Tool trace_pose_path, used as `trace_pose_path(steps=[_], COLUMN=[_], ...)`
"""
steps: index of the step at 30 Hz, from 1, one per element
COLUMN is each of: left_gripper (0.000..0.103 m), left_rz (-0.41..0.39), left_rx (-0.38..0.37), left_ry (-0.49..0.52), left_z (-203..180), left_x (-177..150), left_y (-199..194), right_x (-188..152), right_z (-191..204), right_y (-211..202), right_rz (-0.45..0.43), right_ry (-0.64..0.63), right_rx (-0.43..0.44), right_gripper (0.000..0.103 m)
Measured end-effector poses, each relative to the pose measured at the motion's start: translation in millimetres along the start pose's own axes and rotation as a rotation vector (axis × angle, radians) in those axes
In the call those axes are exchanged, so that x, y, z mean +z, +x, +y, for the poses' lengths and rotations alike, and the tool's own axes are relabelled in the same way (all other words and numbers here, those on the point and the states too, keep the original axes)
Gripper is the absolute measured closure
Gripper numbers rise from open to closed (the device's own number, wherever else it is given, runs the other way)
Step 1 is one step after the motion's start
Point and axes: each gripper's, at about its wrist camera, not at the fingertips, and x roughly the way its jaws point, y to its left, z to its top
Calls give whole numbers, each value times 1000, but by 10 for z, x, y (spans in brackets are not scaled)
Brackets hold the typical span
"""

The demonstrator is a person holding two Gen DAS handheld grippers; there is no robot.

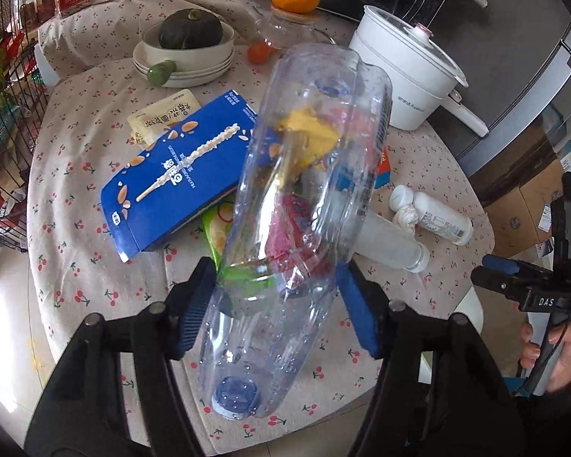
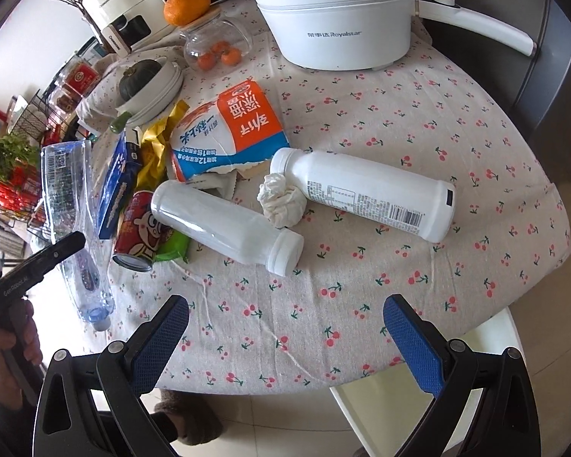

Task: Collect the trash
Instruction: 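Grasp the clear plastic bottle with the left gripper while the right grasps a white milk bottle, then carry both bottles to the white bin and open both grippers to drop them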

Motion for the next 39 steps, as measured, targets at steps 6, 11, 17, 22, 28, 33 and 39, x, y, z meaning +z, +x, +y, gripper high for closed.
trace_pose_path(steps=[6, 11, 17, 22, 28, 33, 39], left_gripper=[36, 36, 36, 36, 36, 36, 36], left_rz=[-51, -55, -27, -33, -57, -71, -71], left_rx=[-51, -71, -68, -70, -90, -122, -187], left_ry=[-10, -31, -69, -84, -97, -97, -73], left_z=[-56, 20, 161, 240, 247, 163, -109], left_x=[-262, -255, -295, -308, -331, -351, -349], left_y=[-198, -188, -138, -189, -289, -342, -338], right_x=[209, 284, 297, 238, 225, 154, -47], right_z=[284, 684, 959, 1059, 984, 825, 603], right_y=[269, 602, 1016, 1146, 924, 561, -94], right_rz=[-13, -12, 18, -2, -34, -62, -145], right_ry=[-161, -348, -477, -537, -414, -288, -198], right_rx=[93, 10, -108, -185, -97, 25, 110], right_gripper=[23, 30, 30, 35, 49, 50, 50])
